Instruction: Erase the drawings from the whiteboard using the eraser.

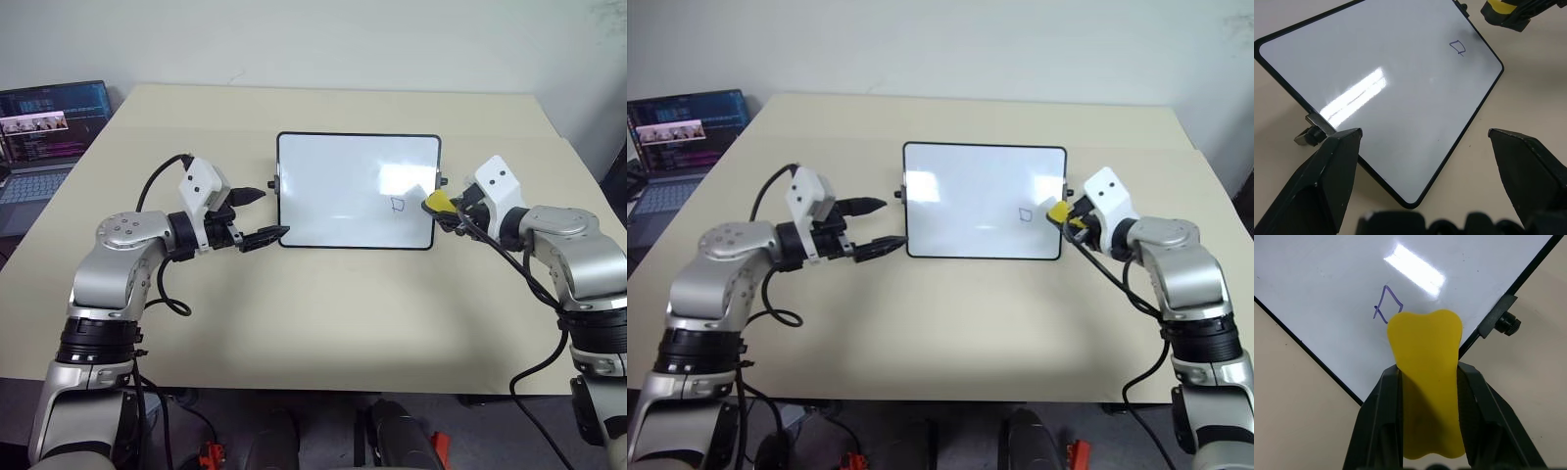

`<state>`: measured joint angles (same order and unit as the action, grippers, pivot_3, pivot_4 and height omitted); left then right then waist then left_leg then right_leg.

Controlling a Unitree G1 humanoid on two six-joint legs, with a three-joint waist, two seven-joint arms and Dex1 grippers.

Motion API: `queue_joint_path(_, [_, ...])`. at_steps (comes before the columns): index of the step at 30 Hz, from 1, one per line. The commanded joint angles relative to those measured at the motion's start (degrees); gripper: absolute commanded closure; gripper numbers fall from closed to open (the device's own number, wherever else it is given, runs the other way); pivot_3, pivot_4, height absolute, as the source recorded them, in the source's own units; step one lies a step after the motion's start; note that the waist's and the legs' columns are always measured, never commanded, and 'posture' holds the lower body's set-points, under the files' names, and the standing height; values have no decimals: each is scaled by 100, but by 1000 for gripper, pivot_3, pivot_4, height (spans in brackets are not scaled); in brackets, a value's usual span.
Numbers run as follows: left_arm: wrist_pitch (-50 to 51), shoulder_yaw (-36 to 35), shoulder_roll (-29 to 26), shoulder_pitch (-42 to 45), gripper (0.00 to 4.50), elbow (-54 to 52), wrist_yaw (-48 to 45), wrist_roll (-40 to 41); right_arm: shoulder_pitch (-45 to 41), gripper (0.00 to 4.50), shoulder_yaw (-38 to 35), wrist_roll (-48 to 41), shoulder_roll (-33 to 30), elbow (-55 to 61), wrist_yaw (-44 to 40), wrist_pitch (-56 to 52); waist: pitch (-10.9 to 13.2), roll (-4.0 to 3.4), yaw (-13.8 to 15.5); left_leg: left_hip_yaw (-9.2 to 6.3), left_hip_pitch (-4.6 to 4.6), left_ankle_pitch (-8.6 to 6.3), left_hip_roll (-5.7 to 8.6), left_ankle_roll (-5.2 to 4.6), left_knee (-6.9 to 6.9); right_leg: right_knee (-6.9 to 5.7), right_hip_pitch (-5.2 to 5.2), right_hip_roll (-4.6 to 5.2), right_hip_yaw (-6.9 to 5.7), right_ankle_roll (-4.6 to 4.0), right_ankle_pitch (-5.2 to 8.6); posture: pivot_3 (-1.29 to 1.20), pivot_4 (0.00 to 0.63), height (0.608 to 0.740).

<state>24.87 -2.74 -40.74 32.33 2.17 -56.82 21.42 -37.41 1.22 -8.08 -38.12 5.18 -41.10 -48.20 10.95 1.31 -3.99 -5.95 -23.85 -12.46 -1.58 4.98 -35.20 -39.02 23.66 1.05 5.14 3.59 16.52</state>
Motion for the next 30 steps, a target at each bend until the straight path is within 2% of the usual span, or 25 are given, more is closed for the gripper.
queue_joint_path(1, [-48,-66,4,115,0,-157,15,39,-445,3401,-21,-6,129,-93,160,189,0,0,-21,0,1,0,0,0,-1,-1,-1,0,0,0,0,0,150,740])
queue_joint_path(13, [-43,15,73,156,0,-149,-19,3,-1638,3401,1005,889,1070,-2225,623,1625,0,0,-93,-4,10,0,0,0,-3,-2,-11,0,-4,-1,-1,0,150,740])
queue_joint_path(21, [-8,-19,38,88,0,-236,-1,35,-2171,3401,1243,1386,1254,-3596,767,2314,-1,0,-118,-6,24,0,0,0,-23,-15,-28,0,-4,0,-2,0,150,740])
queue_joint_path(26, [21,-60,19,35,0,-296,30,51,-2161,3401,1591,1819,1192,-3993,664,2527,-1,1,-108,-8,55,-1,0,-1,-55,-17,-72,-3,-3,7,-7,0,150,740])
queue_joint_path(30, [46,-77,17,1,0,-336,42,55,-1808,3401,1903,1977,1157,-3742,227,2571,-4,5,-105,-7,123,-2,0,-2,-60,-3,-151,-4,1,14,-7,0,150,740])
